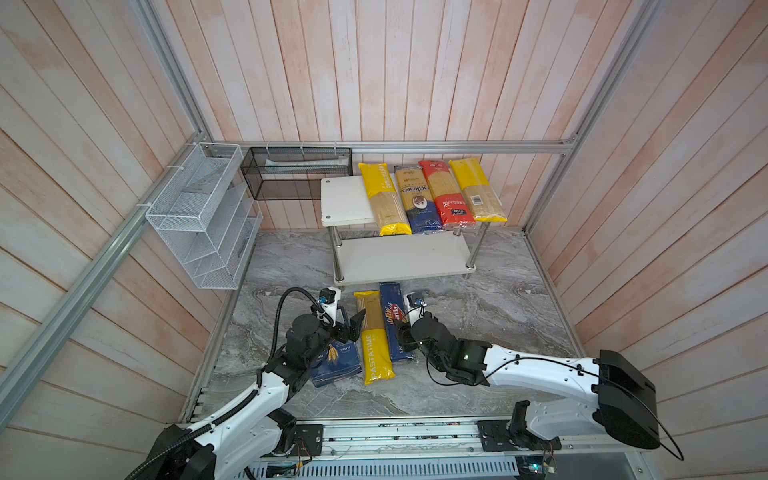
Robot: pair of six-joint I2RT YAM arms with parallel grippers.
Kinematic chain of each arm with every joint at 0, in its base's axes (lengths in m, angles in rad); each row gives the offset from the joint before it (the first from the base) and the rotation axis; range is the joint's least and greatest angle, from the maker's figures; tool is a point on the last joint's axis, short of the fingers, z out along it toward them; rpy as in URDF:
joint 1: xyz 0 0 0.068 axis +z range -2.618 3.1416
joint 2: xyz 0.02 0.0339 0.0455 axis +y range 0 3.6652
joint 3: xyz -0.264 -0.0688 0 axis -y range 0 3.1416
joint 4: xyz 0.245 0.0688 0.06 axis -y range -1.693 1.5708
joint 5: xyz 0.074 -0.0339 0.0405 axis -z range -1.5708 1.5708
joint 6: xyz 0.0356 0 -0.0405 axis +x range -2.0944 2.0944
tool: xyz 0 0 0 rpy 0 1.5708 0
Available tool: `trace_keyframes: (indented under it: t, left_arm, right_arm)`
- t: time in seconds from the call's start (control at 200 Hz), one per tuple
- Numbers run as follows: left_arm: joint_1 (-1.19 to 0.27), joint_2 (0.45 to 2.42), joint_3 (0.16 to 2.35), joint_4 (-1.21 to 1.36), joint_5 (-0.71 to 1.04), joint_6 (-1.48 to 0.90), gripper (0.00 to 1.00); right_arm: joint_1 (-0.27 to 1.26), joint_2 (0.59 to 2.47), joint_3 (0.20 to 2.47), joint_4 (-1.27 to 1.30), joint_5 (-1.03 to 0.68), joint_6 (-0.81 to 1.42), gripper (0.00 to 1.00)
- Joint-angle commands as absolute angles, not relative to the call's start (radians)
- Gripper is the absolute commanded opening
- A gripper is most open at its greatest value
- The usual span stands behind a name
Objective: Place and organize the pasta boxes and bags onto the shelf
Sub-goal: 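Move the right gripper down over the blue Barilla spaghetti box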
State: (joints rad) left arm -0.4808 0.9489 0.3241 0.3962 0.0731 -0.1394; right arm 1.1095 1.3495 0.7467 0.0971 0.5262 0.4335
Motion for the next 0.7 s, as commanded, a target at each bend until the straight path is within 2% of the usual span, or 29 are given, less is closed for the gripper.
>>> trace_keyframes:
  t: [0.0,0.375,0.695]
  left_arm:
    - [-0.485,0.951,0.32,0.405,0.067,-0.14,1.0]
    - [-0.485,0.958,0.319,0.411,0.068,-0.142,1.0]
    - [-0.485,0.974,0.324,0.413,0.071,-0.144,1.0]
  right_arm:
    - [1.1,1.396,0.78,0.06,0.499,0.466,0.66]
    - [1.078,1.54,0.787,0.021,0.421,0.513,0.82]
    - [1.042,1.618,0.794,0.048,0.344,0.531,0.87]
